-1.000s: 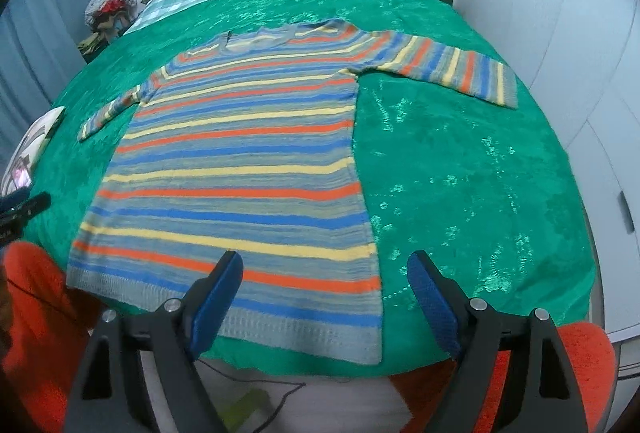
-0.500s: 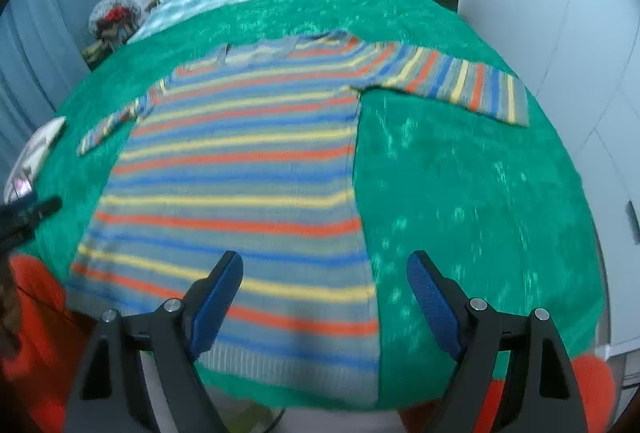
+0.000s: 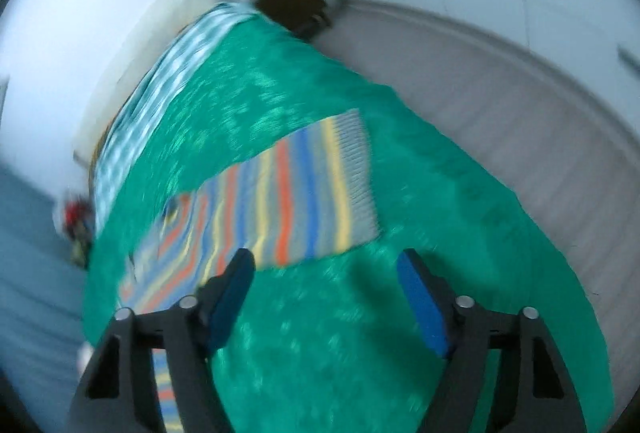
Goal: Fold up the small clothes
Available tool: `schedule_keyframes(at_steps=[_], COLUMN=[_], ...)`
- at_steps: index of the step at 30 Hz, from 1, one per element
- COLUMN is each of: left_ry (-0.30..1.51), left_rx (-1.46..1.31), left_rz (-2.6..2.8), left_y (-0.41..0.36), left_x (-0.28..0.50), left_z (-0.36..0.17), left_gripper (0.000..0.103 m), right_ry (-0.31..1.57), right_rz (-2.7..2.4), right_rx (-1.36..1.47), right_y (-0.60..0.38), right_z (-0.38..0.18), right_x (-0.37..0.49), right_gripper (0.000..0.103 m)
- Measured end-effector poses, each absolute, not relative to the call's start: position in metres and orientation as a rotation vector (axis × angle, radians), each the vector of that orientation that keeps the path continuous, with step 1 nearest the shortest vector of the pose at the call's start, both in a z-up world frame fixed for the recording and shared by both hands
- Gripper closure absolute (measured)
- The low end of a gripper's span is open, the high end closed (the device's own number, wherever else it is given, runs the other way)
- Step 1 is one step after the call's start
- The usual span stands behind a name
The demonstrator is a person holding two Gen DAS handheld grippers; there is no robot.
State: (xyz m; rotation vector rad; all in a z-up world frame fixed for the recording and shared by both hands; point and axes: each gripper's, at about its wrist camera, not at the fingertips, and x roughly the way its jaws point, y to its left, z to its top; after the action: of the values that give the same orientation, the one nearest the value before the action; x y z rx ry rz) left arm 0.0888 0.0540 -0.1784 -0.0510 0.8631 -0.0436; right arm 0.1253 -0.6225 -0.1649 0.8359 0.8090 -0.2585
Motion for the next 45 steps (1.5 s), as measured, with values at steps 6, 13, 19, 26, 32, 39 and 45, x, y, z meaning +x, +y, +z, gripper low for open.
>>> schedule_keyframes(at_steps=[6,13,19,26,32,39,45], left_ry=[0.896,0.915,0.913,0.898,0.907,0.882,0.884], left_rx=[-0.058,-0.046,-0.072,-0.075,-0.092,-0.096,-0.008], left_rz=[-0.030,-0.033,-0.038,-0.058,-0.056,-0.065,-0.089], left_y=[0.054,0.050,0.051,0.051,0.058,0.058,0.038], left_x=[0.096,0.098,0.099,0.096,0.094,0.093,0.091], left_z=[-0.188,-0.193,-0.195,-0.191,-0.192,-0.186,-0.189], left_gripper=[0.007,0.007,0.007,0.007,0.007,0.007,0.007], right_ry=[0.833,0.851,0.748,0.740,0.834,0.937,1.177], right_rz=[-0.237,-0.328,-0.238,0.269,0.444,0.294,0.223], right_rx=[1.070,1.069,0.736,0.446,0.434,0.322,0.019], right_y=[-0.645,-0.641,-0.571,-0.394,-0.301,-0.333,-0.338], right_z=[-0.193,-0.208,-0.117,-0.032,-0.058,-0.095,-0.175], right_x=[0.144,0.170,0.203,0.274,0.306,0.287,0.225], right_gripper=[0.037,0.097,0.097,0.097,0.055,0.051,0.053])
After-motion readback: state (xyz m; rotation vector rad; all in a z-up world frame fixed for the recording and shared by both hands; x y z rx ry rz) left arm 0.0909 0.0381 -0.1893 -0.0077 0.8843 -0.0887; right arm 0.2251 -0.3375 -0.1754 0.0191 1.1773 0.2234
